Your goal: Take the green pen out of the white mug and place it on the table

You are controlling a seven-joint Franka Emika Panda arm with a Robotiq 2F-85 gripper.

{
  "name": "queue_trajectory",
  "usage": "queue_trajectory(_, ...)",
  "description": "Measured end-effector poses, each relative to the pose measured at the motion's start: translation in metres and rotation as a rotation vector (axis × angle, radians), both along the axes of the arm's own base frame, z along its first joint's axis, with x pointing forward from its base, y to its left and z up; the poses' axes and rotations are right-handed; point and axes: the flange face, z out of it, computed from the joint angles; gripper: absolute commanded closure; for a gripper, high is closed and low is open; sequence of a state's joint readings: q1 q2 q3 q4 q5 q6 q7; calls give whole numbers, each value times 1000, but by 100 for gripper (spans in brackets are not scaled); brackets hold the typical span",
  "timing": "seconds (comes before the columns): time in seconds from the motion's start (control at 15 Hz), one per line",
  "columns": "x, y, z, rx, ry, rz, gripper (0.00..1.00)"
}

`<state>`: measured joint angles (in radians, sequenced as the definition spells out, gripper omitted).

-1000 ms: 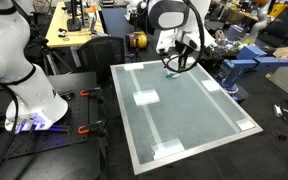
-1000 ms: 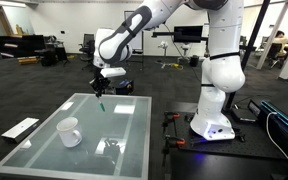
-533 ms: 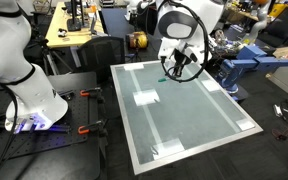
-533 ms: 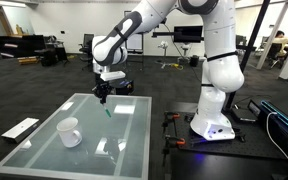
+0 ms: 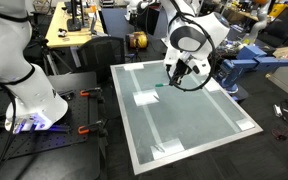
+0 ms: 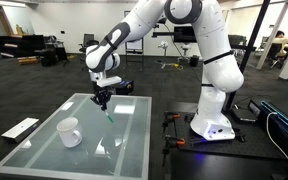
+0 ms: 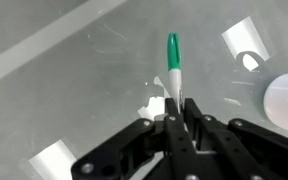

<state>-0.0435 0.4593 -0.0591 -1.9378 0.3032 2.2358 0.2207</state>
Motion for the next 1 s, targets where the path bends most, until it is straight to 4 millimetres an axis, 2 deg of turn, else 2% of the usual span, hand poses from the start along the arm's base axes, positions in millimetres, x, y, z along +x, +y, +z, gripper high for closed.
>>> queue_trajectory(0.47, 16, -1, -42, 43, 105, 3, 97)
queue_trajectory(0.53, 18, 0, -48, 47, 120, 6, 91)
queue_trajectory(0.6, 20, 0, -52, 53, 135, 9, 61)
queue_trajectory(0.67, 21, 1, -57, 57, 150, 12, 60)
queue_trajectory(0.73, 23, 1, -60, 62, 163, 14, 55)
queue_trajectory(1.0, 30, 1, -60, 65, 165, 16, 25)
